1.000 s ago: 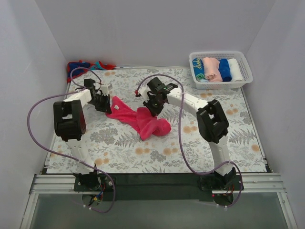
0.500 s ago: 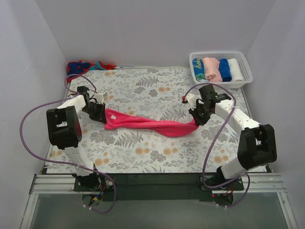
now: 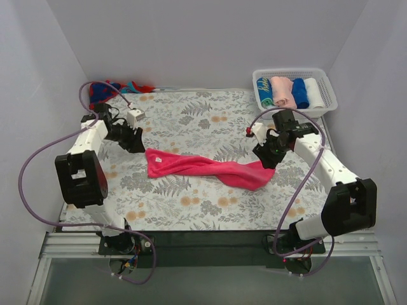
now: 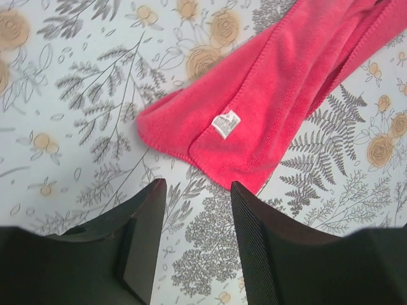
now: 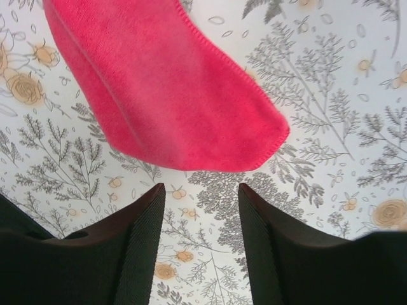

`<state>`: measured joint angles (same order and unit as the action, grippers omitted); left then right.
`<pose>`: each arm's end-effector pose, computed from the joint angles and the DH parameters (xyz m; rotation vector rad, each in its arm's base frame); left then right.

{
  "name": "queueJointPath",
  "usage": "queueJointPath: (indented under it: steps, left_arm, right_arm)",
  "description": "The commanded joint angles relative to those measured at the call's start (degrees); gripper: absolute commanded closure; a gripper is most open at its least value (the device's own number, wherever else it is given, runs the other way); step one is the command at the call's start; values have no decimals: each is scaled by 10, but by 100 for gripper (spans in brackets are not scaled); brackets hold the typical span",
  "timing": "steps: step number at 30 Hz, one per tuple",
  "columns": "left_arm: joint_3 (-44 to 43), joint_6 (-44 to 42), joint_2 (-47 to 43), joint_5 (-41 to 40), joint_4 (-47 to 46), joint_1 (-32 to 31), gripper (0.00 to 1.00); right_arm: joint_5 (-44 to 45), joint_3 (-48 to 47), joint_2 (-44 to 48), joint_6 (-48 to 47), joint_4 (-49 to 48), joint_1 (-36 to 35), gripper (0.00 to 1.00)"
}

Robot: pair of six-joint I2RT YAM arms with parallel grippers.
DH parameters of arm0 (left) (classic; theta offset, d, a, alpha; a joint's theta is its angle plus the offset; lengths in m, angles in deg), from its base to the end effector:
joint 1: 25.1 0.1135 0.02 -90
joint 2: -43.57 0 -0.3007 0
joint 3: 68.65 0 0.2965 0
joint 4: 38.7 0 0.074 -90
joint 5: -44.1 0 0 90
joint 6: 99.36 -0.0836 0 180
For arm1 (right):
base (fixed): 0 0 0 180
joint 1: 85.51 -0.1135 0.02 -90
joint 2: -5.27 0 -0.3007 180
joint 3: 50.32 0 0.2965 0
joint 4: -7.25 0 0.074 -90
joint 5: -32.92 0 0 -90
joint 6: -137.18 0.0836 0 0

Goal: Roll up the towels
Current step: Flatten the towel

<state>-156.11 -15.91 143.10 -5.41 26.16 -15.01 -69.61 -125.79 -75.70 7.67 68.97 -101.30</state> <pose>0.3943 0.0150 0.2140 0.0303 2.6721 -0.9301 0.3109 0.1068 0.2386 -1.3076 2.3670 0.1785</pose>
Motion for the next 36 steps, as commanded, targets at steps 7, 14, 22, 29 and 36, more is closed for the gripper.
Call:
queueJointPath:
  steps: [7, 14, 22, 29, 36]
  left_arm:
    - [-6, -65, 37, -36, -41, -110, 64]
    - [7, -49, 75, -87, -71, -129, 62]
    - [30, -103, 27, -53, -35, -131, 65]
    - [69, -165, -16, -41, 16, -134, 55]
    - [143, -186, -43, -98, -31, -161, 56]
  right_arm:
    - [-35, -82, -104, 55, 8, 16, 59]
    - [10, -42, -144, 85, -56, 16, 48]
    - [74, -31, -161, 96, -92, 24, 48]
    - [97, -42, -199, 87, -111, 43, 46]
    - [91, -26, -226, 80, -111, 43, 50]
